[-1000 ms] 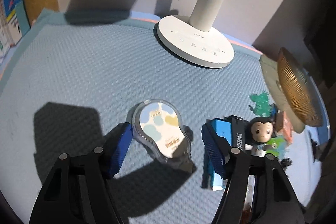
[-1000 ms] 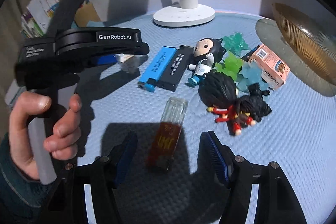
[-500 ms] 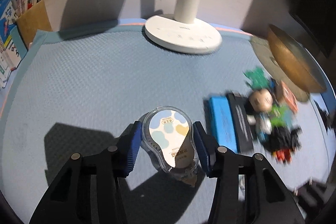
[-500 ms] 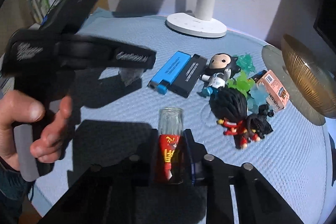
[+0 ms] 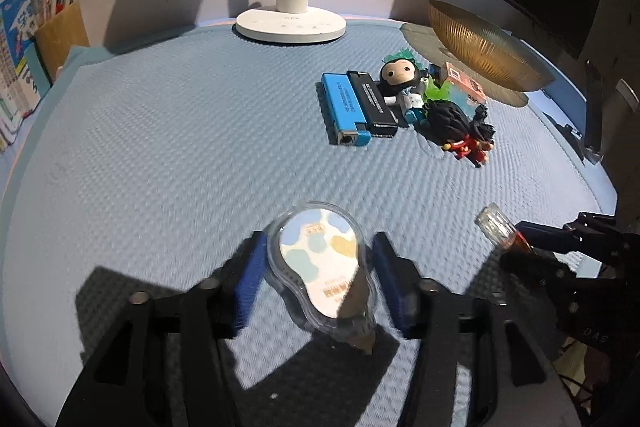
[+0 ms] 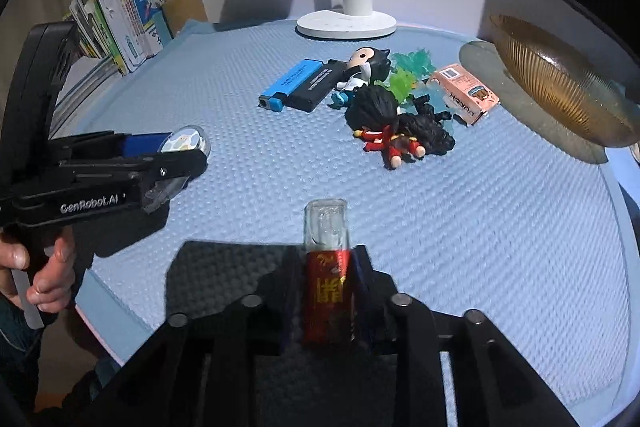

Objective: Organize rigid objects
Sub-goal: 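Carry correction tape and lighter into the amber bowl and release both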

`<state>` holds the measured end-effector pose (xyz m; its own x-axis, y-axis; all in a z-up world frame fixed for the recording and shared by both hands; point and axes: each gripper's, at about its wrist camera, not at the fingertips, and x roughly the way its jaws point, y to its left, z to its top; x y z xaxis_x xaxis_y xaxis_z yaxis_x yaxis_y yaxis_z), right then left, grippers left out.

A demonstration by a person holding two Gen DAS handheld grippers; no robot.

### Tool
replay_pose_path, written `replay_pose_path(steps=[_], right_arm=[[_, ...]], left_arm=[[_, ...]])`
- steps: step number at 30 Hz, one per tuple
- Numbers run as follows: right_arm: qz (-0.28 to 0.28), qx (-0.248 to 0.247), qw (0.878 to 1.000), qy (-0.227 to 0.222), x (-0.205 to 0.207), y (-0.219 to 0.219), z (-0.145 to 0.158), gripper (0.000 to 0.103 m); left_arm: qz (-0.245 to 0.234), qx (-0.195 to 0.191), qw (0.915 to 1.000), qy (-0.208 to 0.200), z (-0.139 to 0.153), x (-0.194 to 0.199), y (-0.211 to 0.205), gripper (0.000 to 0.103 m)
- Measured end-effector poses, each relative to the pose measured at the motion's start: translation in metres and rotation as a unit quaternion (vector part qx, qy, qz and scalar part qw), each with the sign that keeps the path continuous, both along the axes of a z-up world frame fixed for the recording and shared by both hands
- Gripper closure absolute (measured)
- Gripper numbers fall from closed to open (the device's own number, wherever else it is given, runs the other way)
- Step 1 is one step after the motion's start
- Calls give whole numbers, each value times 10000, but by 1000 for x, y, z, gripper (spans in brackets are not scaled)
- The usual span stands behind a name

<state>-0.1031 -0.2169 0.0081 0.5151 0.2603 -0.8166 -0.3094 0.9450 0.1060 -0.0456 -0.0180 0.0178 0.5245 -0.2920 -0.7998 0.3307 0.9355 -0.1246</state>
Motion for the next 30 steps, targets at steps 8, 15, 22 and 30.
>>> replay_pose_path(steps=[8,15,22,30], right_arm=[[-84,-416,9989,-190,-8,16,-2,61],[258,-320,9988,-274,-21,36,2,81],[76,311,9988,-370,-12,7,29,81],[-652,333,9968,-312,4,-54,29,81]], left_arm=[[228,99,9997,-82,-4,-14,3,35],[239,222,9993,-197,0,-11,-8,68],[-35,149,9979,-631,35,-6,-30,73],[-75,-18,9995,-295,22,12,-37,90]])
